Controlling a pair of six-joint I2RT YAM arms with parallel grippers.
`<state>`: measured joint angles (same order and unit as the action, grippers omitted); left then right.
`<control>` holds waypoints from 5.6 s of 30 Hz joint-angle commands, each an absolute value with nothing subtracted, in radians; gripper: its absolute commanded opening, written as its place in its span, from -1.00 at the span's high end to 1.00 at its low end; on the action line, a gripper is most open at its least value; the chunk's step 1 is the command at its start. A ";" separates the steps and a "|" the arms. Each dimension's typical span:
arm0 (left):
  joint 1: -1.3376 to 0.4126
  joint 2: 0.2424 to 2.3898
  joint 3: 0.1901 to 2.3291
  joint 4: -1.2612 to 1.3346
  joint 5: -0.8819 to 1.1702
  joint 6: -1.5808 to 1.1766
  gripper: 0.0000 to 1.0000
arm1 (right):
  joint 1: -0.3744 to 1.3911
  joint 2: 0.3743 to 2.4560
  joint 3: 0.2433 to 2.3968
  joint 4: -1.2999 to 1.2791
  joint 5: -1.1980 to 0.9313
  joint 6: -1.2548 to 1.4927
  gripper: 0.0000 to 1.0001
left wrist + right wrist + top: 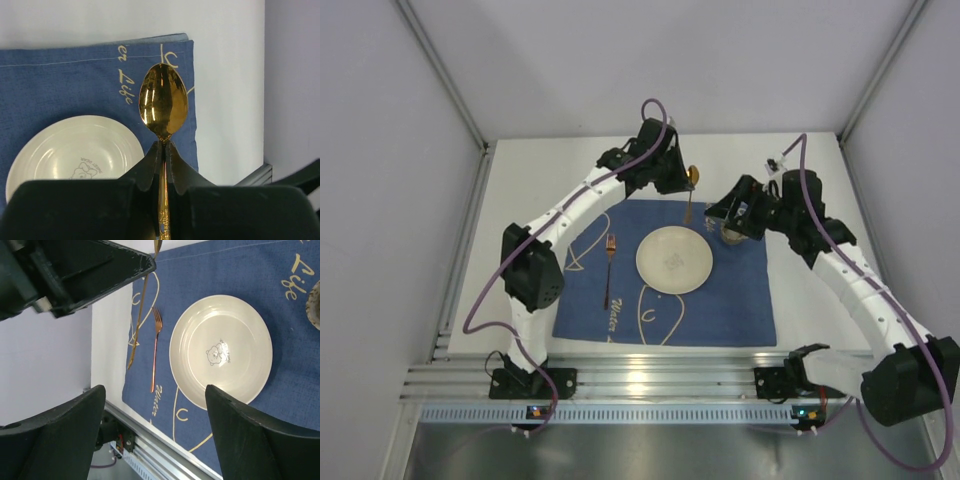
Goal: Set the dinner table for one person
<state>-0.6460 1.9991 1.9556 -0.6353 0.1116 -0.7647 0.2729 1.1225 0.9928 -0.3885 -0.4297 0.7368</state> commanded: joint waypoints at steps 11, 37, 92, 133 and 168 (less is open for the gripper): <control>-0.673 1.921 1.965 -0.617 0.120 -0.738 1.00 | 0.360 1.334 1.081 -0.202 -0.420 0.793 -0.33; -0.661 1.968 2.011 -0.652 0.094 -0.661 1.00 | 0.399 1.298 1.121 -0.347 -0.342 0.742 -0.32; -0.457 1.825 1.681 -0.695 0.063 -0.589 -0.60 | 0.288 1.215 0.683 -0.474 -0.241 0.879 1.00; -0.249 1.764 1.672 -0.778 -0.047 -0.482 -0.59 | 0.314 1.244 1.247 -0.838 -0.118 0.537 -0.42; -0.008 1.576 0.478 0.789 -0.008 -0.060 -0.76 | 0.354 0.518 0.687 -0.370 0.037 0.305 -0.99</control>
<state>-0.0196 1.5742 0.4633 0.7250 -0.0998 -0.0532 0.3462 0.5289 0.6792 -0.4095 0.0486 0.3492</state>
